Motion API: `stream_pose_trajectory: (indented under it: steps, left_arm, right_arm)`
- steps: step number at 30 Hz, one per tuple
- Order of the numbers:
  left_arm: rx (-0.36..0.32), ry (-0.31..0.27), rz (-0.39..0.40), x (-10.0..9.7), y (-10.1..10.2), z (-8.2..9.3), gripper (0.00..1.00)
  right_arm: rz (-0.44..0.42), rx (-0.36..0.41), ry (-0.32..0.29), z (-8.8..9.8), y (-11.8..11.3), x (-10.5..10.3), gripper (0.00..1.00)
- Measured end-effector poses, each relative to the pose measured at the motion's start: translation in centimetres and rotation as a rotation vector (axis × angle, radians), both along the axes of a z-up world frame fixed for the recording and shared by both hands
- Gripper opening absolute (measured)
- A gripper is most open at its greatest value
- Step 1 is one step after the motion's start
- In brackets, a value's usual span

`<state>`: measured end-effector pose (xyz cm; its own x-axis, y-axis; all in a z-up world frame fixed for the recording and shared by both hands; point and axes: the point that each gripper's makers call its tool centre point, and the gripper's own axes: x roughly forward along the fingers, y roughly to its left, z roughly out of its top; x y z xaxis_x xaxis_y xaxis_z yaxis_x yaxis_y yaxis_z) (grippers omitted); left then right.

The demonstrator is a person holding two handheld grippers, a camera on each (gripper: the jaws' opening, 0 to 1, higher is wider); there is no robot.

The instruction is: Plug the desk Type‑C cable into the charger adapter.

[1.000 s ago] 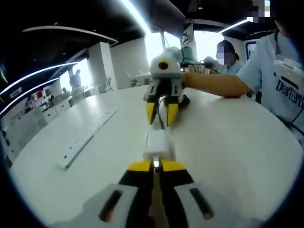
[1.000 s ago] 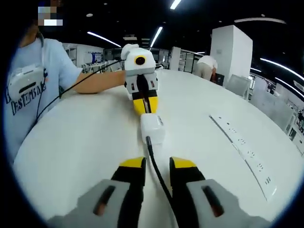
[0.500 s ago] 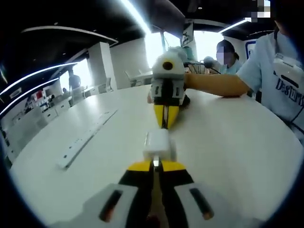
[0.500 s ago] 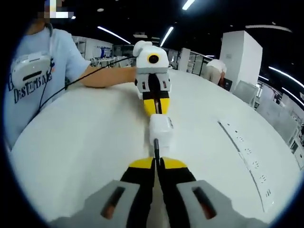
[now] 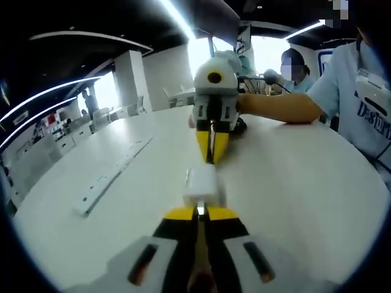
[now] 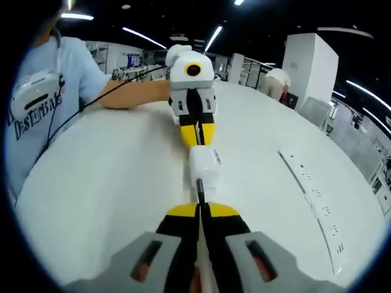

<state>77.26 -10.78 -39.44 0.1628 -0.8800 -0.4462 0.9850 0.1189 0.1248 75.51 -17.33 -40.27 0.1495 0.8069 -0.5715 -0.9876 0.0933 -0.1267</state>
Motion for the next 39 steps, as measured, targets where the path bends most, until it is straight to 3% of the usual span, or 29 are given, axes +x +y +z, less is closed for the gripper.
stream_pose_trajectory:
  steps: [11,16,18,31,39]
  left_arm:
    - [0.049,-0.02,0.011,0.0,-0.5,-0.1,0.06]
    - [0.044,-0.012,0.023,0.2,-0.9,-0.3,0.05]
    - [0.04,-0.017,0.024,0.2,-0.9,-0.2,0.05]
    - [0.005,-0.036,-0.002,0.3,-0.5,-0.1,0.06]
    - [-0.018,-0.035,-0.024,0.0,-0.4,0.0,0.06]
  right_arm:
    - [-0.015,-0.101,0.018,-0.5,0.9,-0.2,0.05]
    - [-0.061,-0.107,0.005,-0.6,1.2,0.7,0.04]
    - [-0.026,-0.121,0.014,-0.8,1.5,0.1,0.04]
    - [-0.03,-0.15,-0.035,-0.5,1.6,-0.1,0.07]
    - [-0.036,-0.132,-0.031,-0.3,1.3,-0.3,0.08]
